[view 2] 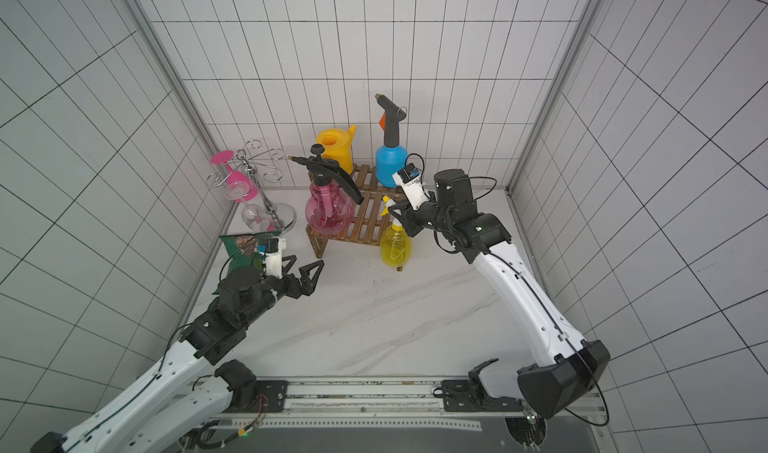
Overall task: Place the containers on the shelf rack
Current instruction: 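Place the container on the shelf.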
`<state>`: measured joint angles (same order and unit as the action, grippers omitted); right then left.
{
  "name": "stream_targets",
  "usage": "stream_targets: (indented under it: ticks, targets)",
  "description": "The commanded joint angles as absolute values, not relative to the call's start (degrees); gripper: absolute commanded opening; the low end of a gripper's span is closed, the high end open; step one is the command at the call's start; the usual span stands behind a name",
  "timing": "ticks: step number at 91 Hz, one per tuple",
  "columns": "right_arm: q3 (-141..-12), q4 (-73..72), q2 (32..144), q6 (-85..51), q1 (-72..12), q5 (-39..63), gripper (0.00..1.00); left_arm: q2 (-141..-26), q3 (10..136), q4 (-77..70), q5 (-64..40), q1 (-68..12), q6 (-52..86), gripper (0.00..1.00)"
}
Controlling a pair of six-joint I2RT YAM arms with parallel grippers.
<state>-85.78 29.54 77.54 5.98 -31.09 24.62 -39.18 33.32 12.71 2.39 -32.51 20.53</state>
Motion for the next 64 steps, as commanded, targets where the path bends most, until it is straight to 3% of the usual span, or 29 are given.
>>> stream_targets:
  ticks: [1, 64]
  targets:
    - [-87.55, 24.28, 78.85, 5.25, -30.08, 25.86, 0.0, -38.09, 32.57, 12.7, 4.02, -32.23, 20.62, 0.99]
    - [-92.99, 18.28, 88.24, 4.6, -28.15, 26.72, 0.0, -37.1, 32.31, 12.59, 3.88, -31.98, 20.23, 0.99]
